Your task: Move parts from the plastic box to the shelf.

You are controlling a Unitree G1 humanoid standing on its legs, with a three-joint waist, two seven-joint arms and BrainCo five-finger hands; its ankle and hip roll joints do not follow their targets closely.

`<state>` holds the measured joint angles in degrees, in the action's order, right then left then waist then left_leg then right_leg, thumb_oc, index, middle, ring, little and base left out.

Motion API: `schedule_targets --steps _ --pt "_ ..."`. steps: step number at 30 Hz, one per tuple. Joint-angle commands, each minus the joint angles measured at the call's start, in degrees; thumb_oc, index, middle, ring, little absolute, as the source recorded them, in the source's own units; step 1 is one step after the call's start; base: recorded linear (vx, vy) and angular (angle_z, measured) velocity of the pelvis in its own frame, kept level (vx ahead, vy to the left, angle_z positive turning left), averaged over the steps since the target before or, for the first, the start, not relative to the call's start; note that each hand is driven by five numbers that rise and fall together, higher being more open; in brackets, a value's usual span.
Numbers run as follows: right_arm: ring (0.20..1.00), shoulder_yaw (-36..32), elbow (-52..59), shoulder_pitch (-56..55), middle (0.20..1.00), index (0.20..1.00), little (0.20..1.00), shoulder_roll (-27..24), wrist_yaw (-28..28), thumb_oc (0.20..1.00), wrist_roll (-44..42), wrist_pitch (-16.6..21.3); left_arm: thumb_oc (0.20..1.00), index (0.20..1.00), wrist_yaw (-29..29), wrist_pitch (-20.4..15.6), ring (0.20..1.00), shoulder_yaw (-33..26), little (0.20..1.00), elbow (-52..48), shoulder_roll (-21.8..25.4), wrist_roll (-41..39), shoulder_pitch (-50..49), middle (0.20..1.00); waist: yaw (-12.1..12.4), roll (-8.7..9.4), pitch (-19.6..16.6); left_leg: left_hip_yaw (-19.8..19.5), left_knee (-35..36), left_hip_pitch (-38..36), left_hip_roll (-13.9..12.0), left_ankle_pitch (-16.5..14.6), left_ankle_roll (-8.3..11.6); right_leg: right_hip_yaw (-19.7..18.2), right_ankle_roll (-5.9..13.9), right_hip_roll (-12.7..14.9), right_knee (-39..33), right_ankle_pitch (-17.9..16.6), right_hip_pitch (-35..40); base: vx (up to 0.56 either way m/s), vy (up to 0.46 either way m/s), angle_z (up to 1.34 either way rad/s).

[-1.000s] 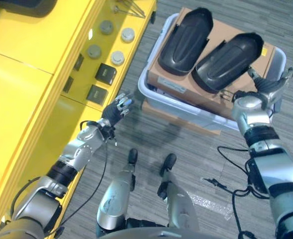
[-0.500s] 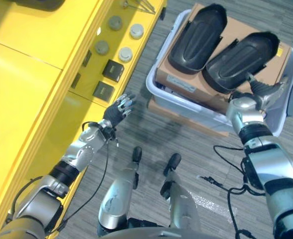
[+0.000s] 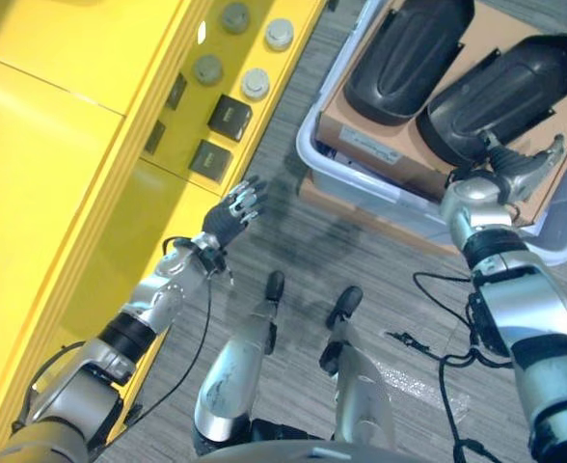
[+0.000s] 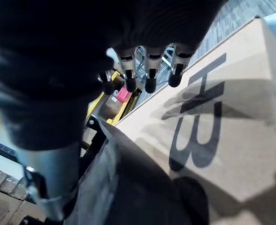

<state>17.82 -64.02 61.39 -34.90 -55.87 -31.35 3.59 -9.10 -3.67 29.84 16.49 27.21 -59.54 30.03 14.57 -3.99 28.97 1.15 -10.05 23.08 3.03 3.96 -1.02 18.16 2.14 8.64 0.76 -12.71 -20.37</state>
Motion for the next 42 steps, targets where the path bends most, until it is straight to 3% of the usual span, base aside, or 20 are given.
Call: schedule_targets --steps 1,8,9,10,32,38,42 --pt "1.0 4.29 0.09 2.71 1.0 1.0 1.0 -3.32 1.52 1.0 -1.99 2.69 1.0 1.0 -2.4 -4.06 1.0 0.94 1.0 -1.83 0.0 -1.52 1.82 1.0 1.16 -1.5 0.28 -6.03 -2.64 2.44 2.38 -3.79 0.09 -0.93 7.63 3.12 8.75 9.88 0.98 0.0 0.0 0.0" --pt "1.0 4.33 -0.93 2.83 1.0 1.0 1.0 -2.37 3.35 1.0 -1.43 3.54 1.0 1.0 -3.12 -5.31 1.0 1.56 1.0 -0.69 -0.31 -1.73 1.88 1.0 1.04 -1.94 0.82 -5.86 -3.53 3.59 2.53 -3.79 -0.01 -1.3 7.71 3.42 9.88 9.96 -0.43 0.0 0.0 0.0" --pt "0.464 4.37 -0.76 2.79 0.464 0.464 0.464 -2.44 3.83 0.464 -1.12 3.39 1.0 1.0 -2.97 -5.39 1.0 1.59 1.0 -0.77 -0.27 -2.0 2.02 1.0 0.91 -1.94 0.82 -5.79 -3.6 3.74 2.52 -3.8 -0.03 -1.46 7.73 3.39 10.02 9.98 -0.67 0.0 0.0 0.0" --pt "0.2 4.4 -0.72 2.83 0.2 0.2 0.2 -2.46 4.56 0.2 -0.71 3.31 1.0 1.0 -3.02 -5.18 1.0 1.46 1.0 -0.85 -0.13 -2.18 2.2 1.0 0.88 -1.88 0.82 -5.78 -3.74 3.92 2.5 -3.85 -0.01 -1.53 7.74 3.4 10.1 10.0 -0.82 0.0 0.0 0.0" --pt "0.2 3.99 3.11 1.02 0.2 0.2 0.2 -1.91 3.42 0.2 1.35 2.56 1.0 1.0 -4.35 -5.11 1.0 0.86 1.0 -2.51 -0.33 -1.39 0.39 1.0 0.23 -1.86 0.19 -4.88 -3.63 2.06 2.08 -4.18 -0.07 -2.33 7.62 3.61 10.79 10.35 0.23 0.0 0.004 0.0" --pt "0.2 0.77 10.06 -4.15 0.2 0.2 0.2 -1.55 -1.0 0.2 4.79 6.99 1.0 1.0 -4.27 -5.55 1.0 -0.37 1.0 -5.44 -0.67 -1.22 -2.68 1.0 -0.19 -1.3 -1.52 -4.88 -2.14 -0.9 1.57 -4.49 0.09 -2.34 7.27 3.17 9.32 10.74 3.36 0.01 0.017 0.0" --pt "0.2 -2.63 19.53 -10.27 0.2 0.2 0.2 -1.74 -1.73 0.2 9.48 5.72 1.0 1.0 -3.27 -4.03 1.0 -2.44 1.0 -9.07 -0.91 -1.43 -5.1 1.0 -0.77 -0.55 -3.35 -4.78 -0.68 -3.94 1.17 -4.7 0.1 -2.3 7.19 2.82 8.0 10.9 6.23 0.03 0.041 0.01"
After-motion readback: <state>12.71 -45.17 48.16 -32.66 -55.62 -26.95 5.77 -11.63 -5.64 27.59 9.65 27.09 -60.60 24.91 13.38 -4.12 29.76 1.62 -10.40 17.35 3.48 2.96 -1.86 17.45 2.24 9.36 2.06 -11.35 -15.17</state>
